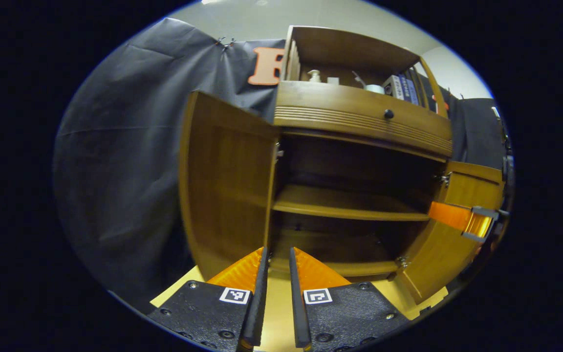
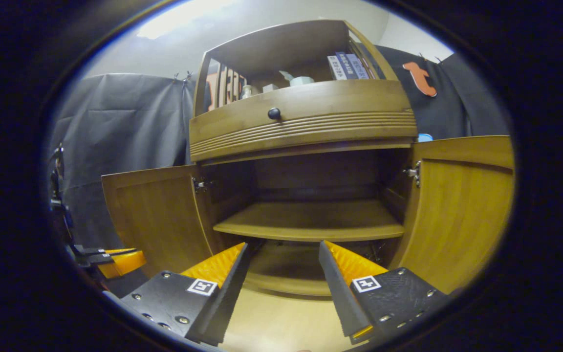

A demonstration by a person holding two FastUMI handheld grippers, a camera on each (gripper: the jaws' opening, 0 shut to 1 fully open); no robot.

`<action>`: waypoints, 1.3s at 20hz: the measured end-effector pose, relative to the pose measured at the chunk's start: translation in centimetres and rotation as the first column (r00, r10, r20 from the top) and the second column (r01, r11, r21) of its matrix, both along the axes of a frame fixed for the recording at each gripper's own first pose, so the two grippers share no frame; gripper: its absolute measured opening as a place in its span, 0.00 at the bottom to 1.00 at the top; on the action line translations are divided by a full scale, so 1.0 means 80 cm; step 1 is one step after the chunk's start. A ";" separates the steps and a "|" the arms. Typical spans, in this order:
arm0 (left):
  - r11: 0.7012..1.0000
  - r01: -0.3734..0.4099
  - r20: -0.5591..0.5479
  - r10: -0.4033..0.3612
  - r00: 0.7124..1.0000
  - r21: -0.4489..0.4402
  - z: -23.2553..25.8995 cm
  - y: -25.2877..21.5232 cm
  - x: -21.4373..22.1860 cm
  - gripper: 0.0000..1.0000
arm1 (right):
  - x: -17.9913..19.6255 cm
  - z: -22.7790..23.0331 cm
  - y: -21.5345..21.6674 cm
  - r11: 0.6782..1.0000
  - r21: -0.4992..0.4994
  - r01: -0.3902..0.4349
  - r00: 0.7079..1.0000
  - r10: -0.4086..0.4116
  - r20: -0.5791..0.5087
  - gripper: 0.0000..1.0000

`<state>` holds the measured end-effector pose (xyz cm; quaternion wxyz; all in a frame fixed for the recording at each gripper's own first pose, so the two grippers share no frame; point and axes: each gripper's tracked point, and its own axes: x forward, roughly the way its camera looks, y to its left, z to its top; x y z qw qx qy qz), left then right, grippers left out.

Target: Open the right door of the double-door shoe cabinet with the right hand, and open the left door with the left hand.

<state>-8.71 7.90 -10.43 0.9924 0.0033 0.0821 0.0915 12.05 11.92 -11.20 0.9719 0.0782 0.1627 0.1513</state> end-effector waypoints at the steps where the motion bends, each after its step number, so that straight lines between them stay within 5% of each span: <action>1: 1.000 0.031 0.017 -0.031 0.999 0.002 0.010 -0.013 0.010 0.18 | 0.001 0.004 -0.004 1.000 -0.003 0.018 1.000 -0.018 0.004 0.82; 2: 0.998 0.064 0.035 -0.064 0.997 0.001 0.021 -0.028 0.019 0.34 | -0.001 0.009 -0.012 0.999 -0.006 0.037 0.999 -0.037 0.007 0.81; 3: 0.995 0.099 0.055 -0.099 0.994 -0.001 0.031 -0.044 0.029 0.18 | -0.004 0.009 -0.026 0.998 -0.008 0.057 0.998 -0.057 0.011 0.81; 11: 0.943 0.331 0.161 -0.329 0.930 0.016 0.102 -0.155 0.076 0.26 | -0.022 0.049 -0.110 0.974 -0.049 0.223 0.973 -0.220 0.068 0.85; 15: 0.921 0.379 0.193 -0.388 0.901 0.084 0.138 -0.184 0.076 0.26 | -0.024 0.093 -0.126 0.960 -0.063 0.274 0.954 -0.262 0.147 0.85; 16: 0.916 0.389 0.209 -0.402 0.892 0.100 0.150 -0.190 0.075 0.18 | -0.024 0.104 -0.126 0.958 -0.064 0.278 0.950 -0.264 0.167 0.81; 17: 0.913 0.392 0.225 -0.408 0.885 0.114 0.161 -0.191 0.074 0.26 | -0.022 0.116 -0.125 0.958 -0.063 0.280 0.946 -0.264 0.188 0.81; 18: 0.913 0.389 0.234 -0.408 0.882 0.124 0.169 -0.190 0.074 0.18 | -0.022 0.127 -0.122 0.958 -0.059 0.279 0.942 -0.262 0.208 0.85; 22: 0.919 0.373 0.258 -0.394 0.882 0.130 0.186 -0.188 0.067 0.17 | -0.015 0.162 -0.105 0.964 -0.031 0.266 0.931 -0.248 0.267 0.82; 26: 0.931 0.329 0.245 -0.359 0.900 0.155 0.184 -0.171 0.066 0.66 | -0.009 0.169 -0.090 0.968 -0.029 0.249 0.930 -0.231 0.285 0.81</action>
